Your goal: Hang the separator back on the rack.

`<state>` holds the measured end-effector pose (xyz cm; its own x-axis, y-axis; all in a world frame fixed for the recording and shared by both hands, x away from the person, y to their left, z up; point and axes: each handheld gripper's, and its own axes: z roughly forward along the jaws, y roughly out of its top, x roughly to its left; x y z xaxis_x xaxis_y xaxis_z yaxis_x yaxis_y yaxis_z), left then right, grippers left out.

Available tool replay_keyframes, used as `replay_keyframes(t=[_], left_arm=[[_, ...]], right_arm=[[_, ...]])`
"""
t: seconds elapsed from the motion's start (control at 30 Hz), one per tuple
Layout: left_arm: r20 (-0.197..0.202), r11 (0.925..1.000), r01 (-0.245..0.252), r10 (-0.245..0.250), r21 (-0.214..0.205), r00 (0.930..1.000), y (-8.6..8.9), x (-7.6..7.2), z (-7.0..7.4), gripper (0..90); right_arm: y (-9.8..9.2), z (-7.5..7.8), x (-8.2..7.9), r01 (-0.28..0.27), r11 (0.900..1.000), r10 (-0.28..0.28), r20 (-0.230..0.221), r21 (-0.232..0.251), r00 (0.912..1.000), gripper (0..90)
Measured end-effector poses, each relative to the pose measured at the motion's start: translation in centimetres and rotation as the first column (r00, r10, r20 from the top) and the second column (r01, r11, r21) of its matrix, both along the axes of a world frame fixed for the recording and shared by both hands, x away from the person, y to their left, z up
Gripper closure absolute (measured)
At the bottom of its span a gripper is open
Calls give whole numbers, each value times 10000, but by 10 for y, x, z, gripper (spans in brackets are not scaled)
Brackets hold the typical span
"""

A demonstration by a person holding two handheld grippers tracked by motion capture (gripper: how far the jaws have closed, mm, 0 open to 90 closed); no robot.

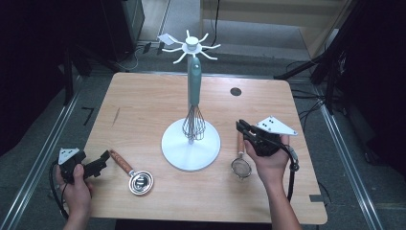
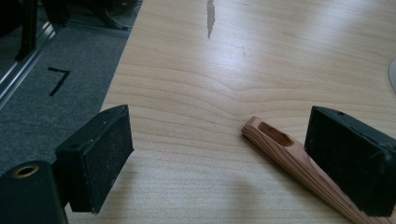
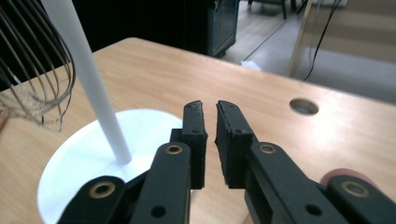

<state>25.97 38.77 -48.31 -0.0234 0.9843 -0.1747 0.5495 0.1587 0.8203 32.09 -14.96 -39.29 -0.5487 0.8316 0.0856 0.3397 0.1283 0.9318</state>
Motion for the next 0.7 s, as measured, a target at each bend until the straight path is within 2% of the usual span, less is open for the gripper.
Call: replay_keyframes(t=[0.1,0.37,0.57,0.7], left_arm=[[2,10000,0,0,-4,10000,0,0,0,80],[0,10000,0,0,-4,10000,0,0,0,80],[-3,10000,1,-1,-10,10000,0,0,0,80],[-12,10000,7,-7,-23,10000,0,0,0,80]], right_arm=[[-3,-8,-2,-159,9998,163,-387,104,9991,900],[-4,-31,-8,-288,9996,279,-1152,-55,9930,900],[-3,-49,-13,-248,9996,218,-1845,-139,9826,900],[0,-57,-18,-359,9992,312,-2116,-185,9769,900]])
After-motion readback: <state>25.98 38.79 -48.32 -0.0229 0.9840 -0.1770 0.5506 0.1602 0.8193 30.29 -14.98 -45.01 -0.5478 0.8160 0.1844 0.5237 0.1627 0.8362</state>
